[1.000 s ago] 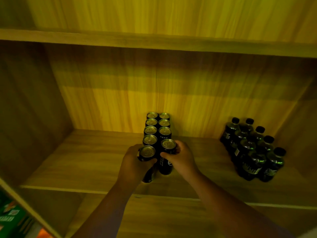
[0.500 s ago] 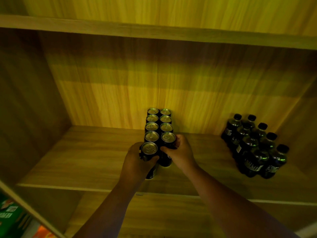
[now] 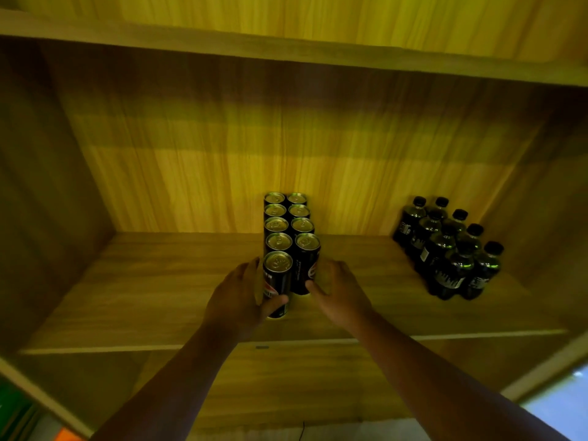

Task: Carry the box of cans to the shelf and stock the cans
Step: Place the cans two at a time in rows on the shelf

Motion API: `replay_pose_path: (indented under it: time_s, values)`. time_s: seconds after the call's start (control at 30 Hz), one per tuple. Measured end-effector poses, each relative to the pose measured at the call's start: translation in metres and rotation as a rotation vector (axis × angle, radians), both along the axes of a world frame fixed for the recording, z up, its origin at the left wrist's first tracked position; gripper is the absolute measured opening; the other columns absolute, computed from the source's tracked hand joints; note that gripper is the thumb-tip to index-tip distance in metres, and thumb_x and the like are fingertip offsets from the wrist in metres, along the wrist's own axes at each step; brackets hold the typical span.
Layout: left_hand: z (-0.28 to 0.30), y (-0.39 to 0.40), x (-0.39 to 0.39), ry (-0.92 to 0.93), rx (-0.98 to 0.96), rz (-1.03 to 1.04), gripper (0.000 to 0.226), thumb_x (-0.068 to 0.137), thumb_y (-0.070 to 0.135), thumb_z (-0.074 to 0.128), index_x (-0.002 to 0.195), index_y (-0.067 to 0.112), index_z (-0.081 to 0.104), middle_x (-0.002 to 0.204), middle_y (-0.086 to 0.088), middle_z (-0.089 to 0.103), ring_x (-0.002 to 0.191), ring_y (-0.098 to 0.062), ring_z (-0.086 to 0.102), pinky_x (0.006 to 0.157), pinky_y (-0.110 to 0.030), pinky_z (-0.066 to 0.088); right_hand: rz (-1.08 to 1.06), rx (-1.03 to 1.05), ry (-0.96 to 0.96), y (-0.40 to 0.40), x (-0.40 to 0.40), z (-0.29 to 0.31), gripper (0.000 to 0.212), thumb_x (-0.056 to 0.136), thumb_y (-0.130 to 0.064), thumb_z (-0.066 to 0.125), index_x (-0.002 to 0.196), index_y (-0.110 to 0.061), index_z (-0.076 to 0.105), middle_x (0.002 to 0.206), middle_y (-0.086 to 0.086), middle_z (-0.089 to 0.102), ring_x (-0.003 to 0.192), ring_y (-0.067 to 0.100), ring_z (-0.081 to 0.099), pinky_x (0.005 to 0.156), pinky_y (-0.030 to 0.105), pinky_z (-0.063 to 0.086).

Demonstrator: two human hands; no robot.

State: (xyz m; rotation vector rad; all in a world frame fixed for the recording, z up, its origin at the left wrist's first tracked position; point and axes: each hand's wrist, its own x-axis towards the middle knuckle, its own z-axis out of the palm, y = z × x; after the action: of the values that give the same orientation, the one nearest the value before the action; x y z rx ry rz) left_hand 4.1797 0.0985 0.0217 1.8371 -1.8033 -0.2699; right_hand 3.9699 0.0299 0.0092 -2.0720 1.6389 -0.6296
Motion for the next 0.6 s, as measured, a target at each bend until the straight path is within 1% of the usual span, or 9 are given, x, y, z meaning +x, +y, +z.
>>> replay_pose_path:
  time_s: [0.07, 0.13, 0.17, 0.23, 0.33, 0.47, 0.53, 0.6]
  values:
    - [-0.007, 0.002, 0.012, -0.168, 0.012, 0.004, 0.102, 0.072, 0.084, 0.044, 0.151, 0.022, 0.026, 0.151, -0.004, 0.041, 0.136, -0.025, 0.041, 0.103, -0.040, 0.040, 0.016, -0.068, 0.161, 0.012, -0.004, 0.001, 0.071, 0.094, -0.055, 0.053, 0.151, -0.021, 0.028, 0.157, 0.003, 0.028, 0.143, 0.023, 0.029, 0.109, 0.038, 0.038]
    - [-0.017, 0.004, 0.024, -0.299, 0.014, 0.019, 0.112, 0.069, 0.094, 0.024, 0.153, 0.020, 0.023, 0.156, -0.007, 0.034, 0.142, -0.030, 0.032, 0.111, -0.046, 0.034, 0.031, -0.098, 0.305, 0.024, -0.007, 0.001, 0.076, 0.095, -0.058, 0.047, 0.156, -0.025, 0.016, 0.164, 0.002, 0.016, 0.150, 0.023, 0.014, 0.115, 0.039, 0.028]
    - [-0.021, 0.007, 0.027, -0.330, 0.015, 0.024, 0.114, 0.068, 0.095, 0.020, 0.154, 0.020, 0.022, 0.157, -0.009, 0.032, 0.144, -0.032, 0.028, 0.113, -0.048, 0.031, 0.040, -0.096, 0.355, 0.030, -0.009, 0.000, 0.078, 0.095, -0.061, 0.044, 0.157, -0.027, 0.011, 0.165, 0.001, 0.011, 0.151, 0.022, 0.010, 0.117, 0.040, 0.023]
    - [-0.024, 0.016, 0.029, -0.352, 0.032, 0.025, 0.114, 0.067, 0.095, 0.019, 0.155, 0.021, 0.021, 0.160, -0.009, 0.026, 0.147, -0.034, 0.021, 0.116, -0.050, 0.026, 0.061, -0.099, 0.418, 0.042, -0.015, -0.003, 0.079, 0.095, -0.064, 0.040, 0.158, -0.031, 0.005, 0.166, -0.002, 0.004, 0.152, 0.023, 0.004, 0.119, 0.040, 0.017]
    - [-0.026, 0.034, 0.020, -0.354, 0.040, 0.035, 0.111, 0.068, 0.094, 0.019, 0.155, 0.025, 0.019, 0.162, -0.008, 0.022, 0.149, -0.034, 0.015, 0.117, -0.052, 0.021, 0.089, -0.160, 0.470, 0.062, -0.028, -0.009, 0.077, 0.094, -0.066, 0.038, 0.157, -0.032, 0.008, 0.166, -0.003, -0.002, 0.152, 0.027, 0.002, 0.119, 0.042, 0.014]
    - [-0.035, 0.063, -0.016, -0.391, 0.060, 0.088, 0.106, 0.071, 0.092, 0.017, 0.155, 0.028, 0.017, 0.163, -0.008, 0.017, 0.150, -0.034, 0.009, 0.119, -0.054, 0.016, 0.109, -0.163, 0.490, 0.086, -0.055, -0.016, 0.076, 0.094, -0.069, 0.031, 0.158, -0.032, 0.010, 0.166, -0.001, -0.004, 0.153, 0.025, -0.003, 0.122, 0.043, 0.008]
    - [-0.041, 0.079, -0.041, -0.402, 0.074, 0.122, 0.103, 0.072, 0.091, 0.014, 0.155, 0.031, 0.016, 0.163, -0.006, 0.016, 0.151, -0.031, 0.007, 0.120, -0.052, 0.015, 0.136, -0.190, 0.477, 0.101, -0.073, -0.020, 0.075, 0.095, -0.068, 0.030, 0.158, -0.031, 0.014, 0.166, -0.001, 0.000, 0.153, 0.026, 0.000, 0.122, 0.044, 0.011]
    - [-0.048, 0.096, -0.069, -0.391, 0.074, 0.134, 0.102, 0.072, 0.091, 0.012, 0.153, 0.031, 0.024, 0.162, -0.006, 0.020, 0.150, -0.030, 0.012, 0.119, -0.051, 0.019, 0.177, -0.261, 0.487, 0.117, -0.095, -0.029, 0.074, 0.094, -0.067, 0.031, 0.156, -0.027, 0.023, 0.165, 0.002, 0.012, 0.151, 0.030, 0.013, 0.120, 0.047, 0.021]
